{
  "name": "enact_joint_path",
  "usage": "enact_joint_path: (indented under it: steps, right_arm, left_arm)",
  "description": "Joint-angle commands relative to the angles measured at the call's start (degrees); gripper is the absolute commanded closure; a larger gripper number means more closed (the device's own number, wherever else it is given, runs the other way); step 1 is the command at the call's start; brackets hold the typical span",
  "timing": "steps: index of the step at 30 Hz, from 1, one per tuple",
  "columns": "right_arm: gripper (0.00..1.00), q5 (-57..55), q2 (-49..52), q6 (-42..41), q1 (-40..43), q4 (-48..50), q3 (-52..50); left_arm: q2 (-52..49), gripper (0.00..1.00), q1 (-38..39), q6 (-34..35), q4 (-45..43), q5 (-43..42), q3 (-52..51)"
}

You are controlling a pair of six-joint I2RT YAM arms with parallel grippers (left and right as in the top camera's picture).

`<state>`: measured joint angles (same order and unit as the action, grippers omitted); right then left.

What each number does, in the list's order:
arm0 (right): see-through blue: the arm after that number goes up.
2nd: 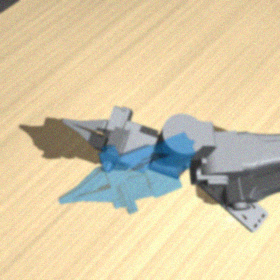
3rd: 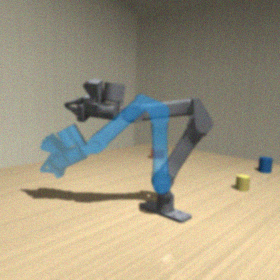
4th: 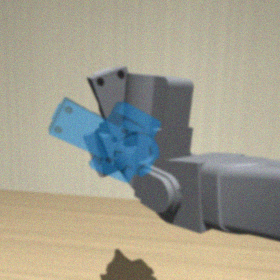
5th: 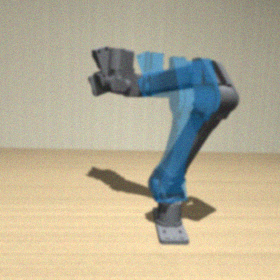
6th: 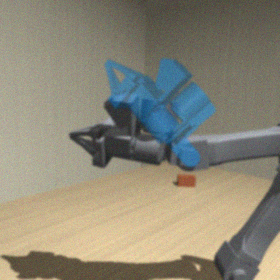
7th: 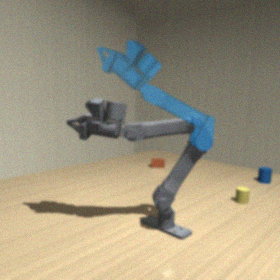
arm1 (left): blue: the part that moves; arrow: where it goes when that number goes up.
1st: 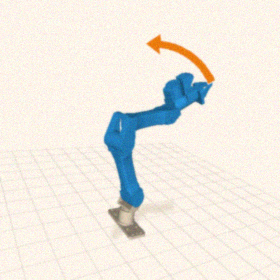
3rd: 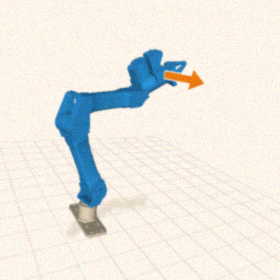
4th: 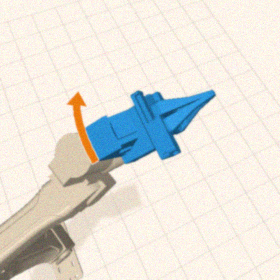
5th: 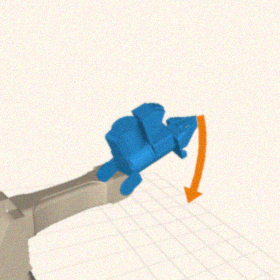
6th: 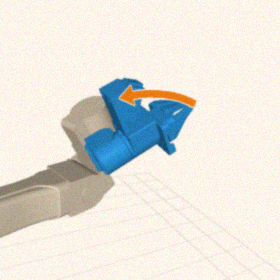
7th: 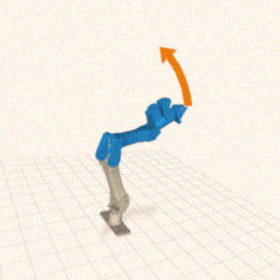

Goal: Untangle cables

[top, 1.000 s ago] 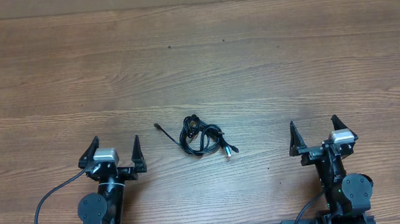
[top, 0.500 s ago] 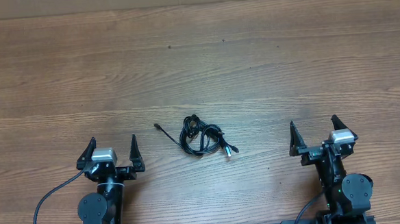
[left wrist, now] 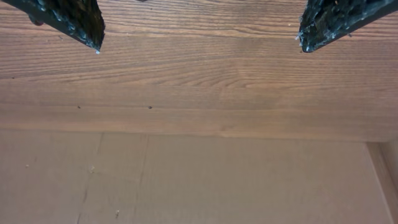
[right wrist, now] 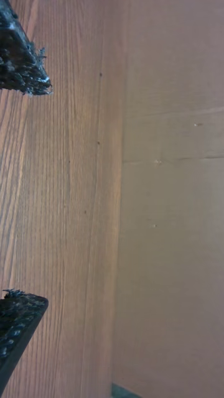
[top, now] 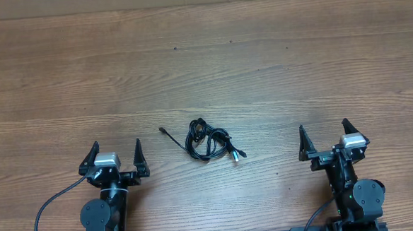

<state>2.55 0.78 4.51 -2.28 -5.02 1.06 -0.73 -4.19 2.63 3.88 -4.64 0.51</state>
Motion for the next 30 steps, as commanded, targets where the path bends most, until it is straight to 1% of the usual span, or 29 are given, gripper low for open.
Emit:
enact_joint_path:
  steps: [1, 5, 14, 24, 27, 30]
  right_arm:
    - [0.0, -0.09, -0.61, 0.07, 0.11, 0.33, -0.59]
    - [0.0, -0.09, -0.61, 0.07, 0.11, 0.33, -0.59]
    - [0.0, -0.07, -0.61, 0.07, 0.11, 0.33, -0.59]
    - [0.0, -0.07, -0.61, 0.07, 0.11, 0.33, -0.59]
    - [0.0, -0.09, -0.61, 0.07, 0.11, 0.35, -0.59]
    - [0.0, -0.09, -0.61, 0.07, 0.11, 0.33, -0.61]
  left_arm:
    - [0.48, 0.0, -0.33, 0.61, -0.26, 0.5, -0.22]
    - [0.48, 0.0, -0.33, 0.76, -0.72, -0.76, -0.15]
    - [0.48, 0.0, -0.33, 0.79, -0.09, -0.74, 0.28]
    - [-0.09, 0.0, -0.33, 0.76, 7.1, -0.79, 4.57]
    - [-2.21, 0.0, -0.33, 0.52, 10.03, -1.36, 7.1]
    - [-6.56, 0.0, -0.33, -0.74, 13.09, -1.29, 10.49]
